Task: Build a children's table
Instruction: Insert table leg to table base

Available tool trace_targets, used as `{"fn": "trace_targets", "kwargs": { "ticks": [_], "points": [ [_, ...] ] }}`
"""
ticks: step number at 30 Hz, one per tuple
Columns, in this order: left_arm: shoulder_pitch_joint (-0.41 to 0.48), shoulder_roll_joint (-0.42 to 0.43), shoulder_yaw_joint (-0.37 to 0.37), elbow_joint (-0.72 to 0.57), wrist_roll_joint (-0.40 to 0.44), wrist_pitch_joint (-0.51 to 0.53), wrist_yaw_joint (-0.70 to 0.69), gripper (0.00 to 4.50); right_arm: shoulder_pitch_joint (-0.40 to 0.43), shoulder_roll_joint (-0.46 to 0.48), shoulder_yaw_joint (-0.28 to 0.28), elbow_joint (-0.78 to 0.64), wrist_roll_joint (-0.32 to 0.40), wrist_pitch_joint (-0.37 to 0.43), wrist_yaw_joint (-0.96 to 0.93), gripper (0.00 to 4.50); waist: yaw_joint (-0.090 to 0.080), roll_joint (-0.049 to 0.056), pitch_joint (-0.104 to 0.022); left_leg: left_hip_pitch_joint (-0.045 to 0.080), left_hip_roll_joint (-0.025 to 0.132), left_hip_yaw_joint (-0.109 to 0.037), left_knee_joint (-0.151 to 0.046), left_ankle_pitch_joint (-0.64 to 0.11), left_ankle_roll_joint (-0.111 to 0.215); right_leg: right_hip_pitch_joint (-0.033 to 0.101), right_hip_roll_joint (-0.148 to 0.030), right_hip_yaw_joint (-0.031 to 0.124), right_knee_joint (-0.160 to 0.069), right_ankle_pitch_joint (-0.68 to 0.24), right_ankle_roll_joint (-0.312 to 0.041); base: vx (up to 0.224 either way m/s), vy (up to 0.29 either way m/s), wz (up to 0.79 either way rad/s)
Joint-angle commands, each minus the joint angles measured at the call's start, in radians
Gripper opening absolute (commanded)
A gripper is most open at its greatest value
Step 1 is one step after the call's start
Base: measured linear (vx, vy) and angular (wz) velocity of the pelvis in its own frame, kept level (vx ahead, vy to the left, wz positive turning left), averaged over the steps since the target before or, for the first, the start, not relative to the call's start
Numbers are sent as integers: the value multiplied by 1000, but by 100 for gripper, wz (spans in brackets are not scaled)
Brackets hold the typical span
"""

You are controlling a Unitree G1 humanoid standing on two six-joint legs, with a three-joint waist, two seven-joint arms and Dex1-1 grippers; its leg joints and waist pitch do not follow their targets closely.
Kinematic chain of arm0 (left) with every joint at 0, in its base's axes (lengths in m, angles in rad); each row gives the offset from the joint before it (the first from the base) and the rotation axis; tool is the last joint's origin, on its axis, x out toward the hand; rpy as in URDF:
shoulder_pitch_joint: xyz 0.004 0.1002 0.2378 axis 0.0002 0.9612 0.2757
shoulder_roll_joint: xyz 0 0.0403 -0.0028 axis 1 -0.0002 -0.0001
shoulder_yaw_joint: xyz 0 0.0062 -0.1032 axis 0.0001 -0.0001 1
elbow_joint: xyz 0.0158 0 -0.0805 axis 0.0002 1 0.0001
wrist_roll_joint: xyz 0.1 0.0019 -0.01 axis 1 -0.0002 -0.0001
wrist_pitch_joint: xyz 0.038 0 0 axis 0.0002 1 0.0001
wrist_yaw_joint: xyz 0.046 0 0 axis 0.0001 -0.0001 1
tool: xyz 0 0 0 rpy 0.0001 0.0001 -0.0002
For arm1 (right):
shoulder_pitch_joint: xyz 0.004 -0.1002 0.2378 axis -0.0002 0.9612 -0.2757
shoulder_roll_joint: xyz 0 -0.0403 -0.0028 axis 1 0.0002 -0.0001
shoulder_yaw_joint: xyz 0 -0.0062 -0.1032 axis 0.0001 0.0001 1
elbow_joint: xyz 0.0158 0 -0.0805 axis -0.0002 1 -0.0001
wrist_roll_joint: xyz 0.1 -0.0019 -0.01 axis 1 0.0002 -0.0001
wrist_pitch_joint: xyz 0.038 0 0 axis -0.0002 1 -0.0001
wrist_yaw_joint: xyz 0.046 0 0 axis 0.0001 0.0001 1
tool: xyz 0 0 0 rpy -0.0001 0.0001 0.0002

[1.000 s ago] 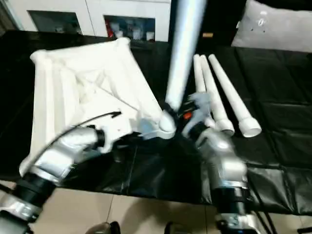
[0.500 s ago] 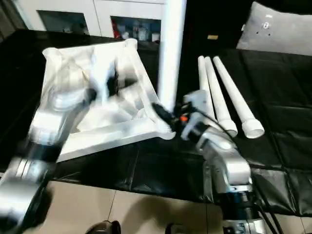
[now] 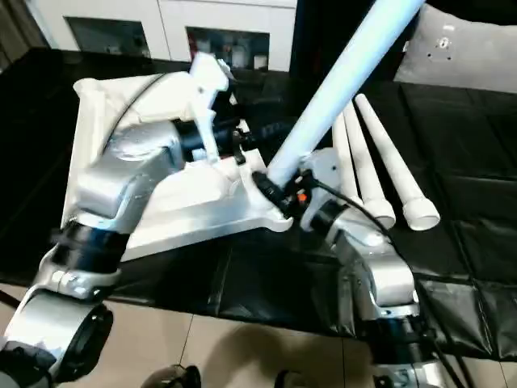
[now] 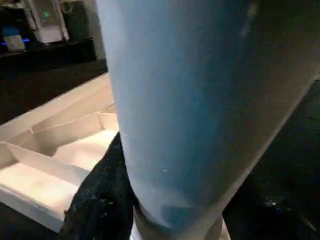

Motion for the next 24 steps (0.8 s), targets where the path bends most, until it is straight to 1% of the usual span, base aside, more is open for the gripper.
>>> {"fn": "trace_targets", "kwargs": {
  "ticks": [1, 2, 3, 4, 5, 6, 7, 9, 10, 11, 12, 13, 14, 15, 16, 17, 18, 19, 20, 21, 22, 23, 24],
  "points": [
    [-8, 8, -25, 31, 38, -25, -1, 306, -18, -3, -17, -1, -4, 9, -14, 188, 1, -8, -87, 18, 43, -10, -56, -165, 59, 64, -63, 44, -71, -190, -225, 0, 0, 0],
    [-4, 47, -29, 95, 98, -68, 26, 306, -19, -13, -27, 0, -7, 17, -26, 188, 2, -6, -87, 19, 43, -12, -57, -167, 53, 63, -62, 43, -71, -197, -218, 0, 0, 0],
    [-2, 61, -32, 116, 117, -82, 34, 309, -19, -16, -30, 1, -8, 20, -30, 188, 1, -4, -86, 19, 42, -13, -59, -176, 49, 60, -59, 43, -76, -211, -205, 0, 0, 0],
    [2, 77, -37, 128, 130, -89, 44, 309, -19, -20, -33, 2, -9, 22, -34, 188, -1, -6, -87, 21, 40, -15, -62, -202, 29, 62, -59, 43, -76, -244, -176, 0, 0, 0],
    [15, 103, -43, 144, 141, -92, 41, 313, -20, -30, -38, 4, -11, 28, -37, 188, -3, -6, -88, 20, 39, -14, -61, -202, 25, 62, -60, 44, -76, -245, -172, 0, 0, 0],
    [49, 130, -35, 153, 123, -66, 22, 332, -20, -51, -46, 3, -14, 46, -39, 188, -3, -4, -90, 20, 40, -15, -62, -193, 17, 63, -61, 44, -73, -234, -175, 0, 0, 0],
    [71, 141, -36, 148, 108, -45, 4, 332, -20, -60, -52, 3, -15, 57, -41, 188, -7, -6, -91, 19, 39, -14, -61, -182, 17, 63, -60, 44, -70, -211, -187, 0, 0, 0],
    [111, 160, -57, 127, 94, -21, -40, 351, -20, -70, -64, 4, -13, 74, -48, 188, -6, -4, -95, 20, 41, -13, -58, -162, 22, 62, -62, 45, -64, -177, -201, 0, 0, 0],
    [132, 162, -69, 114, 80, 4, -65, 359, -21, -74, -70, 6, -6, 82, -46, 188, -7, -7, -98, 18, 40, -11, -56, -138, 36, 62, -59, 45, -60, -129, -222, 0, 0, 0],
    [155, 157, -74, 103, 58, 38, -90, 369, -22, -77, -73, 8, -2, 86, -41, 188, -5, -7, -100, 18, 40, -10, -54, -128, 40, 63, -61, 45, -57, -113, -228, 0, 0, 0],
    [162, 155, -76, 101, 53, 46, -97, 379, -22, -78, -74, 9, -1, 86, -40, 188, -3, -4, -99, 18, 41, -9, -53, -116, 50, 61, -62, 45, -56, -93, -243, 0, 0, 0],
    [174, 154, -84, 99, 49, 52, -110, 379, -23, -81, -73, 11, -1, 86, -36, 188, -2, -4, -99, 19, 41, -8, -52, -117, 53, 60, -62, 45, -56, -92, -245, 0, 0, 0],
    [186, 150, -94, 107, 50, 49, -125, 379, -24, -86, -69, 15, -4, 84, -30, 188, 1, -7, -99, 18, 42, -8, -52, -115, 59, 61, -62, 45, -56, -90, -249, 0, 0, 0],
    [194, 145, -104, 128, 53, 28, -140, 383, -26, -91, -65, 17, -5, 86, -27, 188, 4, -10, -97, 18, 41, -7, -53, -126, 59, 61, -63, 45, -60, -111, -245, 0, 0, 0],
    [201, 136, -112, 158, 62, 2, -144, 384, -27, -93, -62, 18, -6, 88, -26, 188, 5, -9, -95, 18, 42, -8, -53, -134, 56, 61, -64, 45, -61, -130, -239, 0, 0, 0],
    [208, 128, -119, 184, 68, -20, -146, 366, -28, -96, -59, 19, -5, 91, -27, 188, 6, -9, -94, 18, 40, -8, -53, -138, 55, 60, -63, 45, -64, -144, -233, 0, 0, 0],
    [209, 129, -136, 218, 100, -54, -131, 356, -29, -96, -57, 19, -4, 94, -27, 188, 8, -11, -94, 19, 40, -7, -54, -153, 49, 61, -64, 46, -67, -172, -220, 0, 0, 0],
    [209, 129, -137, 220, 101, -54, -130, 348, -29, -96, -57, 19, -4, 94, -27, 188, 9, -11, -93, 20, 39, -8, -54, -158, 48, 60, -63, 46, -70, -187, -210, 0, 0, 0],
    [205, 140, -168, 274, 162, -85, -94, 345, -30, -93, -55, 16, -5, 98, -29, 188, 10, -9, -93, 20, 39, -9, -55, -168, 41, 59, -63, 46, -72, -209, -194, 0, 0, 0],
    [202, 146, -179, 297, 187, -104, -77, 345, -30, -91, -55, 13, -4, 102, -28, 188, 10, -9, -93, 19, 39, -11, -56, -173, 35, 60, -63, 47, -72, -218, -177, 0, 0, 0],
    [202, 151, -185, 306, 196, -110, -68, 322, -30, -88, -55, 9, -3, 106, -27, 188, 10, -9, -94, 20, 40, -11, -57, -175, 28, 60, -64, 46, -71, -222, -171, 0, 0, 0],
    [203, 150, -181, 303, 189, -99, -70, 310, -29, -87, -55, 7, -4, 107, -28, 188, 9, -9, -94, 19, 40, -12, -57, -173, 27, 60, -64, 46, -71, -221, -170, 0, 0, 0],
    [205, 150, -178, 298, 181, -93, -75, 310, -28, -86, -52, 5, -4, 109, -27, 188, 10, -10, -94, 20, 41, -12, -57, -172, 25, 59, -66, 46, -69, -215, -179, 0, 0, 0]
  ]
}}
